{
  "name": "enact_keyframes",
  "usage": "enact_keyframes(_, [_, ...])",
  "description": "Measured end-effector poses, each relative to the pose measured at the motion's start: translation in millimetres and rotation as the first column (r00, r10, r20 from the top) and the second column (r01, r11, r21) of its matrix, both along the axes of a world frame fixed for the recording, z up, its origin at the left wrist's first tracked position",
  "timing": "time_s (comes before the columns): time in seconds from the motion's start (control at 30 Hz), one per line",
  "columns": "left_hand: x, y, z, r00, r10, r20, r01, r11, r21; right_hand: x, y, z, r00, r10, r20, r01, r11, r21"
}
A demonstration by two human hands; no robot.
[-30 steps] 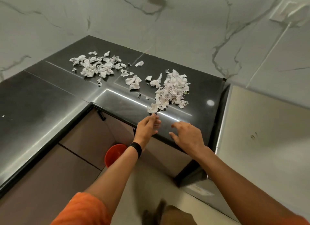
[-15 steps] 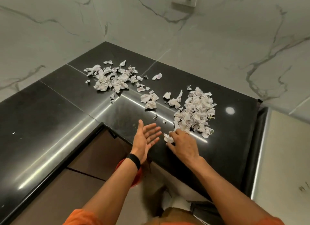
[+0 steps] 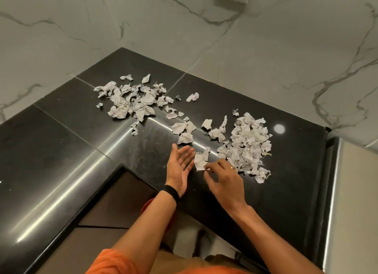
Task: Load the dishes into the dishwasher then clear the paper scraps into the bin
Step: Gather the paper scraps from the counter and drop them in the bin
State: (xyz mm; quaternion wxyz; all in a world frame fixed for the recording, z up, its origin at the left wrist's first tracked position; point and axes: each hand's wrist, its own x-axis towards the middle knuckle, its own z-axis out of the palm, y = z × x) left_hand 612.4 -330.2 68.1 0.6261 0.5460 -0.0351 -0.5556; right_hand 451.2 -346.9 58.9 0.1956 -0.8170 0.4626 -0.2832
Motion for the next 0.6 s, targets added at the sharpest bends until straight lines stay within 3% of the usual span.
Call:
enact_keyframes(0.13, [5, -7, 1, 0.958, -0.009, -0.286, -0.012, 0.997, -0.072, 26, 8, 12, 0.995, 0.015, 0.099, -0.014, 1.0, -0.009])
enact_keyframes(0.23, [12, -7, 3, 0.863, -0.004, -0.504, -0.067, 0.99, -0.123, 48, 17, 17, 0.997, 0.075, 0.034, -0.075, 0.997, 0.001])
enact_keyframes(0.33, [27, -6, -1, 0.81, -0.007, -0.586, -0.091, 0.986, -0.138, 60, 21, 21, 0.996, 0.084, 0.022, -0.083, 0.997, -0.004])
enact_keyframes(0.5, [66, -4, -3, 0.783, -0.072, -0.618, -0.055, 0.981, -0.185, 66, 2, 24, 0.974, -0.069, 0.216, 0.064, 0.997, 0.033])
enact_keyframes(0.6, [78, -5, -1, 0.779, -0.089, -0.621, -0.032, 0.983, -0.181, 72, -20, 10, 0.975, -0.176, 0.134, 0.161, 0.98, 0.113])
